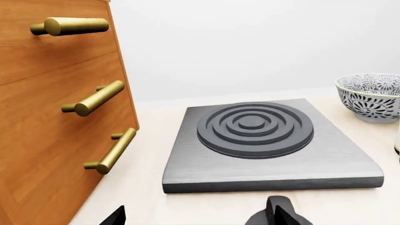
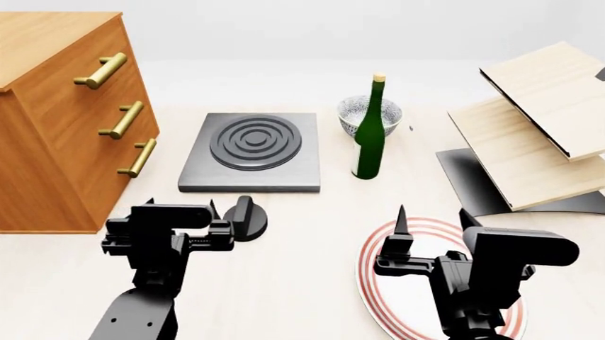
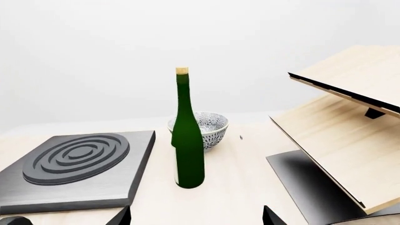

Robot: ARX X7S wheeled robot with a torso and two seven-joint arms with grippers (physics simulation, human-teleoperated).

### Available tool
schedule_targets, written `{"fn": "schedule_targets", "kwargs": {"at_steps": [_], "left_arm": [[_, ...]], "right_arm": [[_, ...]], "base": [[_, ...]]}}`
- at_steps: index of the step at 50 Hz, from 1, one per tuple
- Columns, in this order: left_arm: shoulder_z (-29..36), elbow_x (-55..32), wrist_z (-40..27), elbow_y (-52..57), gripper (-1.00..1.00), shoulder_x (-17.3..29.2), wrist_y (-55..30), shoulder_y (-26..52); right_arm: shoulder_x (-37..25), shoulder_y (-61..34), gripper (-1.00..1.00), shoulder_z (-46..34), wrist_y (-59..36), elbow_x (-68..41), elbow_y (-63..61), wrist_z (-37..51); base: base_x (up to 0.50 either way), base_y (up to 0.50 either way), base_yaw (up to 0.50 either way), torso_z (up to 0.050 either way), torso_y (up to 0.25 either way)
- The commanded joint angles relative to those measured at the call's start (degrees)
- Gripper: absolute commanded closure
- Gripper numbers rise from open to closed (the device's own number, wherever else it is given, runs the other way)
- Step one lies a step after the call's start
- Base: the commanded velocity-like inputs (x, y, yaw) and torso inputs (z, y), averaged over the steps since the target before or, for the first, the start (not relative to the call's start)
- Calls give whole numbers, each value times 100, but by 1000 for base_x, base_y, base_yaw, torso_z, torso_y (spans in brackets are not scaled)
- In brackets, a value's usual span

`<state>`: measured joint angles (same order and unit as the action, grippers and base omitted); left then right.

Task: Turn on the stove.

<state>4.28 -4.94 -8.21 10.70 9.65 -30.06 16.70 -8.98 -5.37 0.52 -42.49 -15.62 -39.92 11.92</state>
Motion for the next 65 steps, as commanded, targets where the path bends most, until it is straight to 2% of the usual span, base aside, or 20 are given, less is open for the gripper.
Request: {"fn": "schedule_targets", "kwargs": {"at_steps": [1,34,42,50,60,65], "left_arm": [[151,233,-77,-1593,-100,12,1121,402],[540,491,-479,-5271,-100,-417,3412,1330],[713,509,-439,-5494,-100,-583,3475,1475],[990,491,-332,-4855,-100,-739,3054,1270],[1482,414,-71,-2716,-100,-673,1910,530],[1447,80,129,-1138,-100,-481,758,307]], "right_arm": [[-45,85,-100,-42,135,-17,80,23],[-113,139,-100,-65,253,-171,181,123],[-142,163,-100,-44,300,-206,203,142],[-161,172,-100,-59,309,-238,207,171],[-183,178,-100,-17,318,-310,216,204],[-198,181,-100,17,338,-342,226,220]], "base": [[0,0,0,0,0],[0,0,0,0,0],[0,0,0,0,0],[0,0,0,0,0],[0,0,0,0,0],[0,0,0,0,0]]}}
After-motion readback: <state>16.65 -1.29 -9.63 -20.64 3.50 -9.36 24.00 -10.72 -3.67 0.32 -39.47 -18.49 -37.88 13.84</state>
